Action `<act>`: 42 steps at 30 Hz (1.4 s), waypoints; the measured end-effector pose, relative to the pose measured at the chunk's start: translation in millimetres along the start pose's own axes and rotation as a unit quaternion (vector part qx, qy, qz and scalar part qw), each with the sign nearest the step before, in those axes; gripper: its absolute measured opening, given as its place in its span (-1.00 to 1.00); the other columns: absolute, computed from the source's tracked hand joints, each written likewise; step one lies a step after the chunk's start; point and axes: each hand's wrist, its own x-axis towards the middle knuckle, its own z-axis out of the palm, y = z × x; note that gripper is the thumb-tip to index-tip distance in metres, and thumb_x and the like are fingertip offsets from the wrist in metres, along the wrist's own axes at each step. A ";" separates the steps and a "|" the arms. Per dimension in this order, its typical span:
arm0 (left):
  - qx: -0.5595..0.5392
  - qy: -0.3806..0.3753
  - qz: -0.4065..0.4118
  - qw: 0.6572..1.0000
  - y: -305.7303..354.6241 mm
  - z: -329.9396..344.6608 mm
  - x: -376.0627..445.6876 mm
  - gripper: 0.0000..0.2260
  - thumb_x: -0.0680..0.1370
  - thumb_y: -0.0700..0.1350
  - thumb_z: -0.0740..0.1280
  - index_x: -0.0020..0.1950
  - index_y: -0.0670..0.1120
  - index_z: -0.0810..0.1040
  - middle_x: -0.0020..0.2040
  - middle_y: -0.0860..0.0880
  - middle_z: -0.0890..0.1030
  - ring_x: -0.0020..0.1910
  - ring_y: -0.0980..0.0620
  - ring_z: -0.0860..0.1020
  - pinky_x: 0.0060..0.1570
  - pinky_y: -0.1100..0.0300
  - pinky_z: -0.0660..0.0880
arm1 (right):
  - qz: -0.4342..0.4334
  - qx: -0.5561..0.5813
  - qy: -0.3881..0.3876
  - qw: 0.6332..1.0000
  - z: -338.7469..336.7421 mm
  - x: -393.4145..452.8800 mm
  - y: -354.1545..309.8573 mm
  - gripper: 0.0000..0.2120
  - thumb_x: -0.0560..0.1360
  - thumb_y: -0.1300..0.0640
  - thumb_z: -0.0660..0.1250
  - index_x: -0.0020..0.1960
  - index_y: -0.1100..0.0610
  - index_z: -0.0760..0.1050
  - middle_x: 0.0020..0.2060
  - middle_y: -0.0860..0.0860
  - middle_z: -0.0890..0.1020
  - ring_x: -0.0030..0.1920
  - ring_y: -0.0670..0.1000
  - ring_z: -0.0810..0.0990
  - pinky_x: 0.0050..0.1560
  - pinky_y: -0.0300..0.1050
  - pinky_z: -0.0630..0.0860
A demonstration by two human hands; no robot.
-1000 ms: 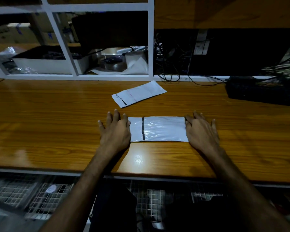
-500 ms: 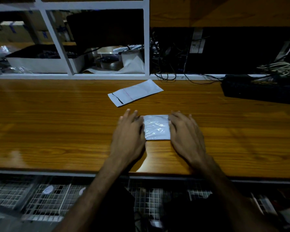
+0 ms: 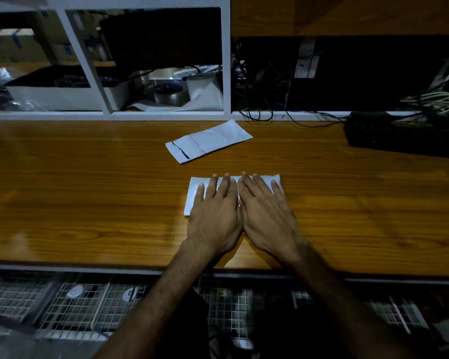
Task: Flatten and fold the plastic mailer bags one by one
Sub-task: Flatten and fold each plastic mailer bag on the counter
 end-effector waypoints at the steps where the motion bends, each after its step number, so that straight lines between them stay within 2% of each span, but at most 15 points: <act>1: 0.006 -0.003 -0.008 1.000 0.9 -0.5 -0.9 -0.33 0.63 0.14 -0.32 0.70 -0.07 0.02 0.71 -0.10 0.03 0.68 -0.14 -0.08 0.61 -0.15 -0.11 | 0.003 -0.003 -0.001 1.000 0.0 -0.1 -0.1 -0.24 0.56 -0.11 -0.36 0.66 0.10 0.12 0.66 0.08 0.15 0.65 0.08 0.10 0.62 0.21 0.06; 4: 0.016 -0.008 -0.030 0.999 2.4 -1.9 -2.6 -0.23 0.55 0.18 -0.41 0.70 -0.06 0.02 0.71 -0.09 0.01 0.68 -0.14 -0.10 0.61 -0.22 -0.12 | 0.015 -0.005 -0.012 1.000 -1.1 -0.7 0.6 -0.22 0.56 -0.15 -0.40 0.67 0.10 0.09 0.66 0.09 0.12 0.66 0.09 0.07 0.61 0.26 0.03; 12: 0.038 -0.013 -0.085 0.996 3.6 -1.6 -1.2 -0.31 0.62 0.22 -0.25 0.70 -0.08 0.01 0.71 -0.06 -0.01 0.68 -0.16 -0.11 0.57 -0.35 -0.16 | 0.071 -0.008 -0.017 0.997 -2.9 -2.8 -2.2 -0.16 0.53 -0.21 -0.45 0.68 0.12 0.04 0.67 0.08 0.11 0.67 0.06 0.02 0.62 0.28 -0.13; 16: 0.038 -0.011 -0.110 0.993 3.7 -1.0 -1.2 -0.28 0.60 0.25 -0.25 0.70 -0.08 -0.01 0.71 -0.10 -0.05 0.68 -0.18 -0.14 0.55 -0.39 -0.17 | 0.114 -0.004 -0.028 0.993 -4.4 -2.2 -1.5 -0.25 0.63 -0.28 -0.27 0.68 0.12 0.02 0.67 0.09 0.06 0.67 0.08 -0.03 0.61 0.30 -0.19; 20: 0.048 0.000 -0.139 0.989 1.4 0.8 -1.6 -0.27 0.61 0.31 -0.21 0.70 -0.04 0.00 0.71 -0.15 -0.11 0.67 -0.21 -0.18 0.53 -0.41 -0.22 | 0.142 -0.004 -0.026 0.989 -7.0 -3.3 -1.5 -0.23 0.65 -0.33 -0.14 0.68 0.15 0.00 0.68 0.12 0.01 0.67 0.11 -0.07 0.60 0.32 -0.22; 33: 0.032 -0.009 -0.184 0.982 -19.4 -6.5 -3.1 -0.03 0.47 0.58 -0.24 0.71 -0.01 -0.03 0.69 -0.18 -0.24 0.65 -0.24 -0.28 0.51 -0.42 -0.29 | 0.213 0.020 -0.036 0.976 -7.2 -6.0 10.3 0.03 0.49 -0.60 -0.20 0.70 0.10 -0.11 0.67 0.13 -0.17 0.67 0.12 -0.21 0.59 0.33 -0.26; 39: 0.010 -0.019 -0.194 0.981 -24.6 -7.4 -4.2 0.06 0.40 0.64 -0.30 0.71 -0.02 -0.10 0.68 -0.16 -0.27 0.65 -0.23 -0.30 0.51 -0.41 -0.32 | 0.224 0.029 -0.047 0.973 -8.5 -5.7 14.0 0.09 0.45 -0.63 -0.19 0.69 0.12 -0.13 0.67 0.12 -0.17 0.67 0.12 -0.20 0.59 0.33 -0.27; 42: 0.007 -0.021 -0.200 0.979 -27.6 -7.7 -4.8 0.04 0.43 0.63 -0.29 0.71 -0.04 -0.12 0.69 -0.15 -0.24 0.65 -0.22 -0.28 0.52 -0.40 -0.31 | 0.225 0.033 -0.052 0.972 -11.3 -6.0 14.0 0.05 0.49 -0.59 -0.17 0.69 0.14 -0.14 0.67 0.13 -0.16 0.67 0.12 -0.19 0.59 0.33 -0.26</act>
